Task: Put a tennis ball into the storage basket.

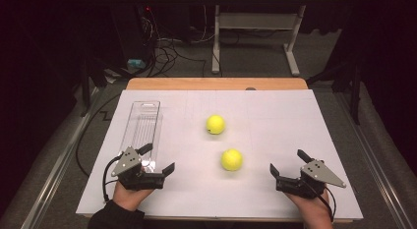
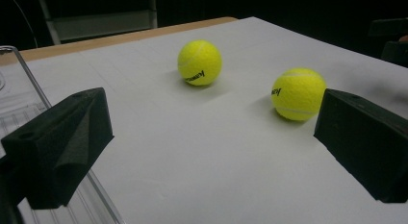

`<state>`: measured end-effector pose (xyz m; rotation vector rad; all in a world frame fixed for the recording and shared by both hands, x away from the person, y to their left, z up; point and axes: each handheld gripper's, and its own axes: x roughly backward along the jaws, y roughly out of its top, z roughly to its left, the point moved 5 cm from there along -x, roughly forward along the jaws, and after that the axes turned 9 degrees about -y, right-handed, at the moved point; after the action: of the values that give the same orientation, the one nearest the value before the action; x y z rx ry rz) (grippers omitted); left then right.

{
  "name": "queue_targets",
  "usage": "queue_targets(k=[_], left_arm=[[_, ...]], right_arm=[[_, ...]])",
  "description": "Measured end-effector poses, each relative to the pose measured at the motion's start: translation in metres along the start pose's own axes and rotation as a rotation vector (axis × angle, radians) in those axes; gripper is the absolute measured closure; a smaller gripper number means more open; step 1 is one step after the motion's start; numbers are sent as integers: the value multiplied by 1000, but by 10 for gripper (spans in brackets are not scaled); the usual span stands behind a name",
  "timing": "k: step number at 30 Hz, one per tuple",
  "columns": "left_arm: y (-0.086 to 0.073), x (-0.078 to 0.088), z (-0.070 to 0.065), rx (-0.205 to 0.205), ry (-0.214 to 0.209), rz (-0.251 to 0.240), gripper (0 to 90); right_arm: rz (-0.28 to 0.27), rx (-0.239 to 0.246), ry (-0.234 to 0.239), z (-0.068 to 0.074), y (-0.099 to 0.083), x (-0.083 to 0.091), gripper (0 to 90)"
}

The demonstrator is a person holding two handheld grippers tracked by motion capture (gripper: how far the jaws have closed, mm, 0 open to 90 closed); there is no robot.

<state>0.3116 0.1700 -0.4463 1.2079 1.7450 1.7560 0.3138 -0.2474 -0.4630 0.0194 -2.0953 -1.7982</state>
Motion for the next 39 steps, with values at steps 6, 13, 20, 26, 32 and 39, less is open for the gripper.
queue_targets(k=[6,13,20,26,32,39], left_arm=[[1,-3,-2,5,-15,-1,6],[4,-11,-11,-17,-41,29,6],[4,-24,-24,-57,-72,103,6],[0,-32,-30,-68,-90,164,6],[-7,-42,-36,-72,-110,240,6],[-13,-48,-38,-69,-115,305,7]], right_arm=[[9,5,8,2,-1,-1,0],[14,10,15,4,-2,-2,0],[21,12,13,3,-3,-3,0],[22,11,19,4,-3,-3,0],[27,16,20,5,-4,-3,0],[31,19,25,5,-5,-4,0]])
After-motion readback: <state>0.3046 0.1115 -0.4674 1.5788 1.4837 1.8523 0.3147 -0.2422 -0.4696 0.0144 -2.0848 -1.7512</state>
